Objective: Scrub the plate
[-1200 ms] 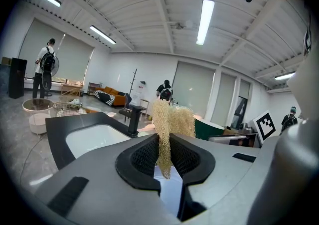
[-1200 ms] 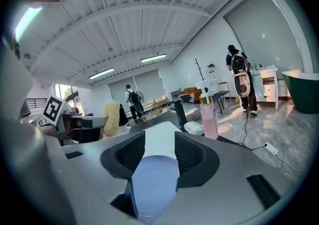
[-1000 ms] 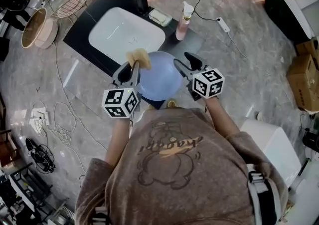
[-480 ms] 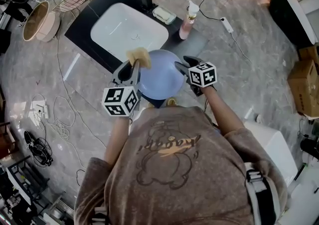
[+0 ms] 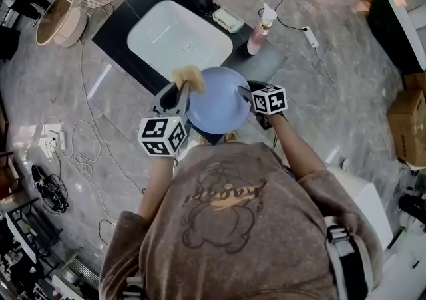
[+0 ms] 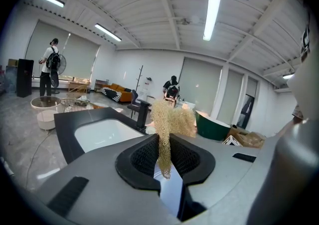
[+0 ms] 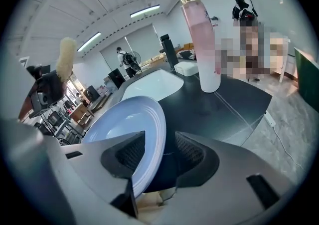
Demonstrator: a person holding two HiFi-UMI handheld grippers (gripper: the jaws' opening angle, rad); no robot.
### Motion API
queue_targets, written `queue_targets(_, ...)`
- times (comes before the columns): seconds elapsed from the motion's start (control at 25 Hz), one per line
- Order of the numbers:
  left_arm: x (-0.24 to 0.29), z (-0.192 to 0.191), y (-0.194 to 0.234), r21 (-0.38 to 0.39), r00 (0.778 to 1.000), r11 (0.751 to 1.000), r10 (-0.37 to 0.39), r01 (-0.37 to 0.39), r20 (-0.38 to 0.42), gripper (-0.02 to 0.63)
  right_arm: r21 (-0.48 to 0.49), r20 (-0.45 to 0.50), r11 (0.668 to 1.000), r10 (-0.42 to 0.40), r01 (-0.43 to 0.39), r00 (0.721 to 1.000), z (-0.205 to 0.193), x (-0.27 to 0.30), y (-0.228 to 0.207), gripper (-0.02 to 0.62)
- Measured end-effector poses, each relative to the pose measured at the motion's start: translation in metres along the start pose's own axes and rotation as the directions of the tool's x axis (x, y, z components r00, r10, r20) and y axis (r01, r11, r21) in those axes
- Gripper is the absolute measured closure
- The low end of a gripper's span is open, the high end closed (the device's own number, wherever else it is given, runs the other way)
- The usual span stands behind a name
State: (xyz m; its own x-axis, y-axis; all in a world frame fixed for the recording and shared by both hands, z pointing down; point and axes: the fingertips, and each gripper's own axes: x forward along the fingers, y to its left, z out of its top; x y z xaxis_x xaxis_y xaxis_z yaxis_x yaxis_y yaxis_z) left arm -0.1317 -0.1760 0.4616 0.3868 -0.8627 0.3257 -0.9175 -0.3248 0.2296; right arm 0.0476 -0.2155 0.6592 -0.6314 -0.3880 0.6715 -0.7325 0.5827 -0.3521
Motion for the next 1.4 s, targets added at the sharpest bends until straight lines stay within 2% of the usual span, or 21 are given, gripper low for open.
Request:
queue_targets(0.16,-0.001,-0.001,0.003,-0.001,1.0,1.0,0.008,-0.008,-0.001,0.543,0.0,-0.024,1.0,-0.005,0.005,1.0,-0.005,0.005,0.0,0.425)
queue_targets(0.4,0.0,-0.001,0.003,-0.002,1.0,1.0,0.008,-0.008,0.001,0.543,-0.044,-0.062,0.998,-0.048,0.046,0.997,-0.007,0.006,-0.007,0.483)
queue_targets(0.64,0.002,-0.004,0.002,-0.015,1.0,1.0,0.003,-0.003,-0.002,0.543,-0.054,-0.091,0.997,-0.064,0.059,0.994,-0.008,0.008,-0.008,0.486)
queue_targets(0.72,0.0,-0.003,0.001,-0.017,1.0,1.0,0.002,-0.002,-0.001,0.543,-0.017,-0.098,0.999,-0.051,0.049,0.994,-0.008,0.007,-0.006,0.532)
queue_targets(0.88,0.0,-0.002,0.0,-0.011,1.0,1.0,-0.005,0.005,0.0,0.543,0.127,-0.053,0.992,0.006,0.001,0.999,-0.002,0.001,-0.003,0.561)
queue_targets(0.96,0.001,-0.002,0.002,-0.01,1.0,1.0,-0.007,0.007,0.001,0.543,0.161,-0.023,0.987,0.028,-0.024,0.999,0.006,-0.002,0.0,0.573)
queue_targets(1.4,0.003,0.01,-0.006,-0.016,0.999,0.999,-0.033,0.034,0.027,0.543,0.135,0.034,0.991,0.012,-0.017,0.999,0.036,-0.028,0.019,0.572)
